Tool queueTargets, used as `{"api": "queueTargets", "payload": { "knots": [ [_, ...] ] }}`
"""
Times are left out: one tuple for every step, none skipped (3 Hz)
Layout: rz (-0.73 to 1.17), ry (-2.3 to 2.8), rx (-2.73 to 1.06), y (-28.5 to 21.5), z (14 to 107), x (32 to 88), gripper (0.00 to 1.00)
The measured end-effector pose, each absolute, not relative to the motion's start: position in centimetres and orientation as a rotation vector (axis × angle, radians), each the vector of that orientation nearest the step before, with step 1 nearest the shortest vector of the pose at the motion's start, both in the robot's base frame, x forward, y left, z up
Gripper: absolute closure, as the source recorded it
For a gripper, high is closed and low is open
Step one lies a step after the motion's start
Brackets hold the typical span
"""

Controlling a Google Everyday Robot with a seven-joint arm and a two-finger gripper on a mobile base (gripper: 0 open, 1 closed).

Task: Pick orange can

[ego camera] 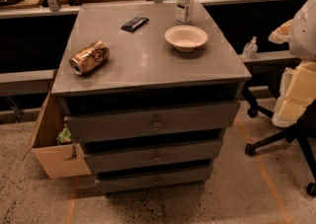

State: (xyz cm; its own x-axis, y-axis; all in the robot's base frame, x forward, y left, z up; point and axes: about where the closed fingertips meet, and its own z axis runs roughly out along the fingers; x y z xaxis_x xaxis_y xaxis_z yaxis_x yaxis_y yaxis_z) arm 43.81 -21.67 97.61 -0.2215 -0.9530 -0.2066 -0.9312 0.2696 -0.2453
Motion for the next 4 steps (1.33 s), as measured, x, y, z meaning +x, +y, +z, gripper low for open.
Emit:
{"api": "queueTargets", "payload": {
  "knots": [
    [-0.103, 2.214, -1.754, -21.2, 97.6, 44.2, 0.00],
    [-0.144, 2.025, -2.029, -17.2, 97.3, 47.5, 0.00],
    [-0.192, 1.756, -2.307, -10.0, 96.2, 52.5, 0.00],
    [-0.167, 1.523, -2.478, -2.8, 94.3, 56.8, 0.00]
  ]
}}
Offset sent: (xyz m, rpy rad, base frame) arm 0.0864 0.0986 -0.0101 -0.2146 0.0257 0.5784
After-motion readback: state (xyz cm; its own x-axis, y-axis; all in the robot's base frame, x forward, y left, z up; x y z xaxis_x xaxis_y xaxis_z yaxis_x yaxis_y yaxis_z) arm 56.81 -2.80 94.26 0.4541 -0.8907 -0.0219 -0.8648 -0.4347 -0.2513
